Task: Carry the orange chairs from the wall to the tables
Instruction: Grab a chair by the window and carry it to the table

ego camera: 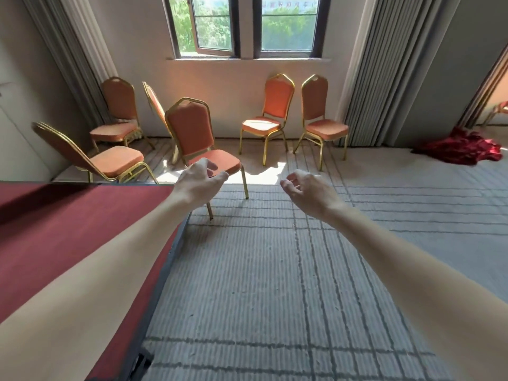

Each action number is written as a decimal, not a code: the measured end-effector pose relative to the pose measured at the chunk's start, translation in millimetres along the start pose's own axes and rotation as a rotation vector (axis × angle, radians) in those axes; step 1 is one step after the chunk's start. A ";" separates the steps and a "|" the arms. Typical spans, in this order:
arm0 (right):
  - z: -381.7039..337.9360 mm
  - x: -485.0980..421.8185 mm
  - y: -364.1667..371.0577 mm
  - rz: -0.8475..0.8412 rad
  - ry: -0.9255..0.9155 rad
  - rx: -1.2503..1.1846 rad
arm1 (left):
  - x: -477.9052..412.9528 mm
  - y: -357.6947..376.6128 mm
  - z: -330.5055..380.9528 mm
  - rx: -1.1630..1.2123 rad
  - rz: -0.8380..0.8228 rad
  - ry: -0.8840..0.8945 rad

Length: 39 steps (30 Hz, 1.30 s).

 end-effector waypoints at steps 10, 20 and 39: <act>73.1 -250.0 17.0 -0.062 -0.054 0.036 | -249.8 76.6 7.0 -0.001 -0.049 -0.010; 160.2 -552.4 19.0 -0.129 -0.039 0.201 | -573.1 149.2 5.9 0.050 -0.077 -0.039; 321.9 -1096.6 0.1 -0.150 -0.198 0.118 | -1090.8 261.6 59.5 -0.076 -0.008 -0.132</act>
Point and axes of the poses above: each hand's wrist, its own x-axis away from the middle knuckle, its own y-axis out of the palm, z = x × y, the point moved 10 cm from there along -x, towards the middle knuckle, and after that the axes turned 2 degrees about -x, right-handed, at the moved point
